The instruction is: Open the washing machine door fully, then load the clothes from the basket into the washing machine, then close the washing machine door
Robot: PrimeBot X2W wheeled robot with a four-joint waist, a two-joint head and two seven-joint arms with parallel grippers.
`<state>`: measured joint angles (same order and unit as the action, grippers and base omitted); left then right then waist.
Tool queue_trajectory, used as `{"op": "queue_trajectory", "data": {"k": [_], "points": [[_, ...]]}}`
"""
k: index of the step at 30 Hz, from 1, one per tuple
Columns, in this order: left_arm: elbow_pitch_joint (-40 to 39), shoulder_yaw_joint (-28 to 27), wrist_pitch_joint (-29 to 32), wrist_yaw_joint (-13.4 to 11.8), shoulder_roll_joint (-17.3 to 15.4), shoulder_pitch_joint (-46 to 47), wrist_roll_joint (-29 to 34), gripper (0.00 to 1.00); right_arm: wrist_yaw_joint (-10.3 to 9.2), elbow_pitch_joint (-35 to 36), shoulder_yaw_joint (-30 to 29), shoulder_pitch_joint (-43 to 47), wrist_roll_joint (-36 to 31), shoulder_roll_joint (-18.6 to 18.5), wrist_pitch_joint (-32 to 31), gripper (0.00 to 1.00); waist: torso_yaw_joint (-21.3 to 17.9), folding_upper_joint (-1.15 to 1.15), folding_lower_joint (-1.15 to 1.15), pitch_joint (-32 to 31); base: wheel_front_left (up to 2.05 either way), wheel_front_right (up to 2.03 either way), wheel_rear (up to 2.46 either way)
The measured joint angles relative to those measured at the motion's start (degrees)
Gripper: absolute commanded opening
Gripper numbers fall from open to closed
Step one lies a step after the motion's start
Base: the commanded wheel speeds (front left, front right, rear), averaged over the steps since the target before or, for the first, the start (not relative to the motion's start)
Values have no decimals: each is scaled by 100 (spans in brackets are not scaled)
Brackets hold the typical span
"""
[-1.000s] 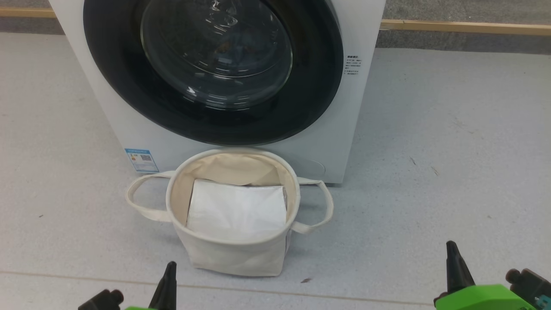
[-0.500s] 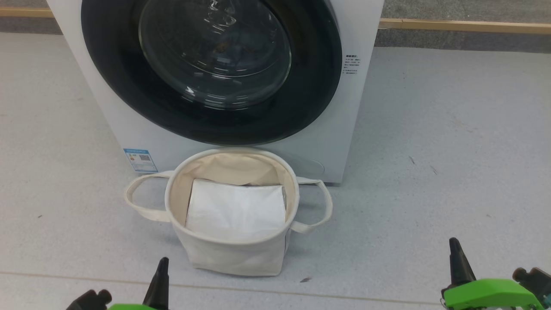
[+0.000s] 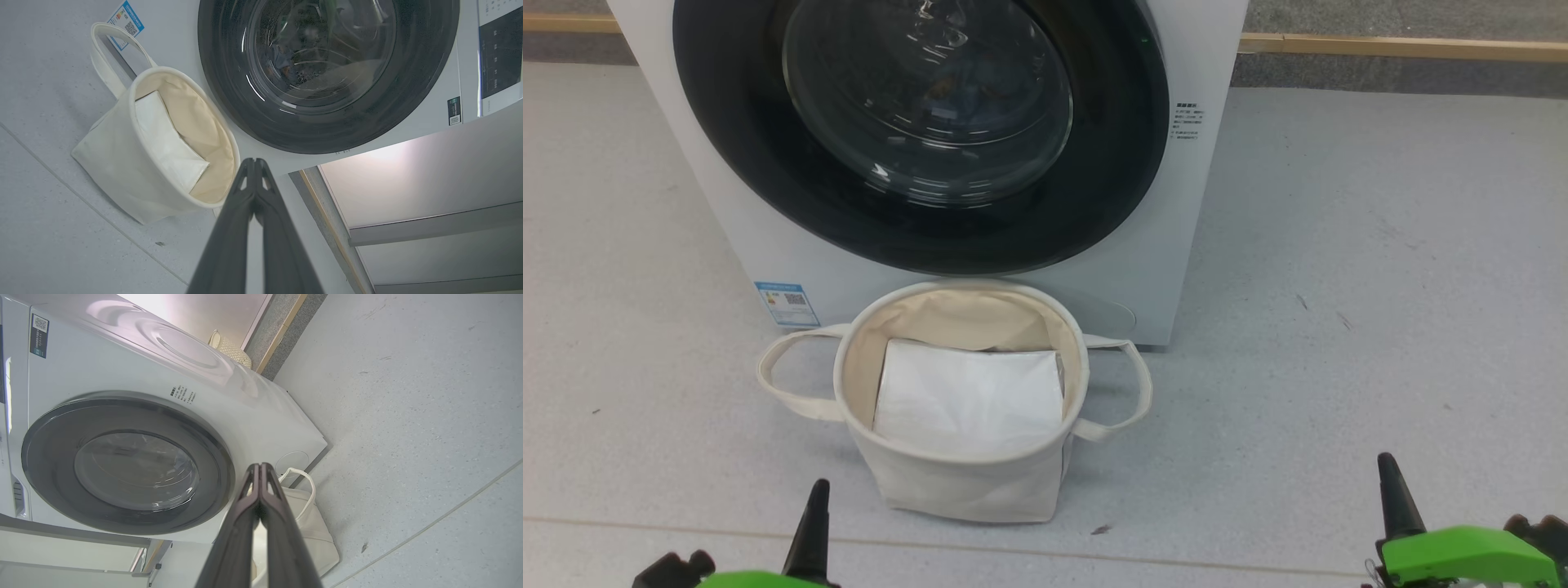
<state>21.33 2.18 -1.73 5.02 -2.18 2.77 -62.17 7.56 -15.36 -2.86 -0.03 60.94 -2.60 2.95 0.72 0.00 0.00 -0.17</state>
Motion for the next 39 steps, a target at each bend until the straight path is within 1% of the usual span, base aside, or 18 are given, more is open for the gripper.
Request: {"op": "queue_trajectory", "data": {"k": [11,13,36,39], "points": [[-120,-158,201,15,0,1,-722,0,-7,-7,-75,-98,776,-2,-189,0,-18,0,0,8,0,0,0],[-143,-185,223,53,0,1,-849,0,-7,-7,-100,-100,912,-2,-233,0,-21,0,0,10,0,0,0],[-371,-492,576,118,-1,21,-2167,0,-8,-26,-256,-212,2332,-7,-599,0,-54,0,0,26,0,0,0],[-409,-516,627,158,0,24,-2358,0,-8,-32,-282,-217,2513,-7,-649,0,-58,0,0,28,0,0,0]]}}
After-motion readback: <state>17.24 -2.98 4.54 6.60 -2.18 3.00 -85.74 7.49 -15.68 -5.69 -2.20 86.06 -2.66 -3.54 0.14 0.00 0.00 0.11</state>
